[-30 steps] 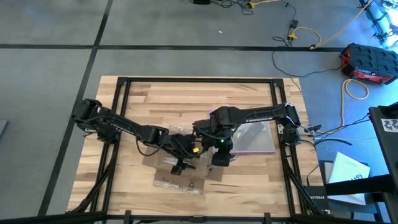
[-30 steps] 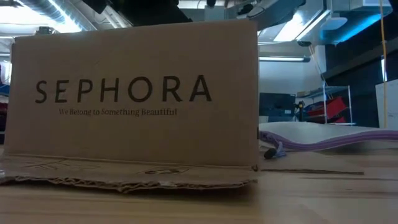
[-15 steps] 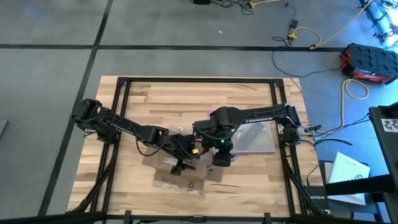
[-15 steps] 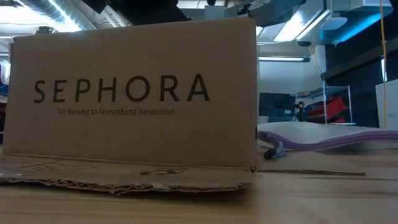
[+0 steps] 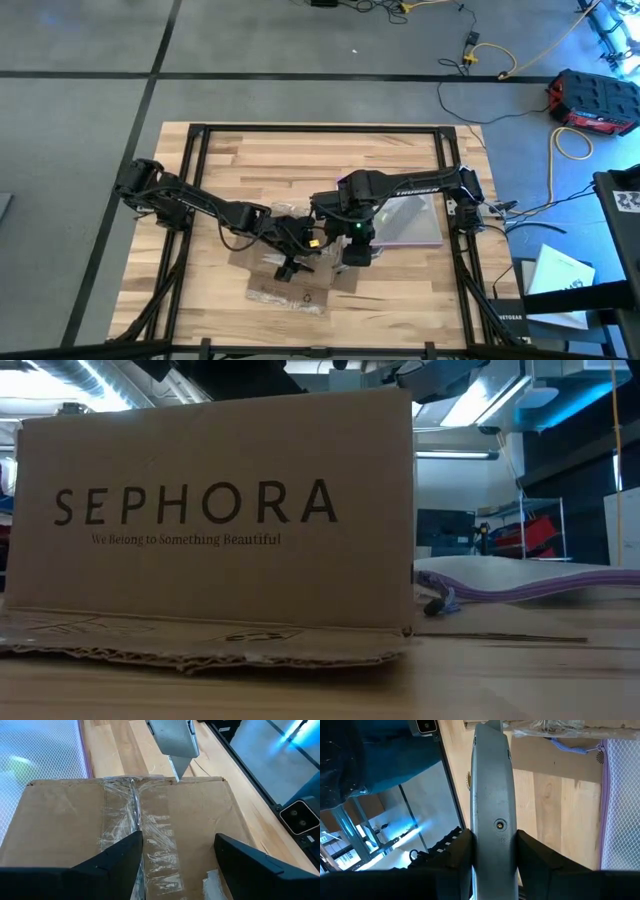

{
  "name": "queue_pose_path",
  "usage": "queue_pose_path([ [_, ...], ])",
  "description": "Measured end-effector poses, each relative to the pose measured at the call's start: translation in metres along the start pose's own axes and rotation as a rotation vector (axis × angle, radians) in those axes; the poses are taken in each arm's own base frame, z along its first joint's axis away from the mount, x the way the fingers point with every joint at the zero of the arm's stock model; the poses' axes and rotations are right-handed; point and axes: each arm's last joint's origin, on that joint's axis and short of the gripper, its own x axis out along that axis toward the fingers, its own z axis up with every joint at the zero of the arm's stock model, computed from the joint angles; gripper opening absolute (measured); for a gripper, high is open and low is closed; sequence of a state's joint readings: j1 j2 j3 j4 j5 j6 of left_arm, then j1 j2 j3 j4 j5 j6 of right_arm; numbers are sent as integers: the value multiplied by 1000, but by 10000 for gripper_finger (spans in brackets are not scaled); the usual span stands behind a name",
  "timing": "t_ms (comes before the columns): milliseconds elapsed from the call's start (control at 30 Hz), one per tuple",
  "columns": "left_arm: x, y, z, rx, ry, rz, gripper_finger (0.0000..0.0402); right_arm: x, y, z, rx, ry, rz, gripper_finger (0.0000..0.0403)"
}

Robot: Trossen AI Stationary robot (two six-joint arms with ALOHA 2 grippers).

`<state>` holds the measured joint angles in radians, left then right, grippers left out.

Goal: Unpack boxes
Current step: Break down the cardboard box using a cutter until it is fully flat

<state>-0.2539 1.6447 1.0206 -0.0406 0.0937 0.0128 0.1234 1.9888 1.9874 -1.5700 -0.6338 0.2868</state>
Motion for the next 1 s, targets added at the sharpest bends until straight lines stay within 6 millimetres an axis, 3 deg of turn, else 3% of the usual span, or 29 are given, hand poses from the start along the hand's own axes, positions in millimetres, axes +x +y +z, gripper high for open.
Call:
queue_pose_path([
  [1000, 0, 0, 0, -9, 0, 1, 236, 1, -14, 3, 27, 8, -34, 106],
])
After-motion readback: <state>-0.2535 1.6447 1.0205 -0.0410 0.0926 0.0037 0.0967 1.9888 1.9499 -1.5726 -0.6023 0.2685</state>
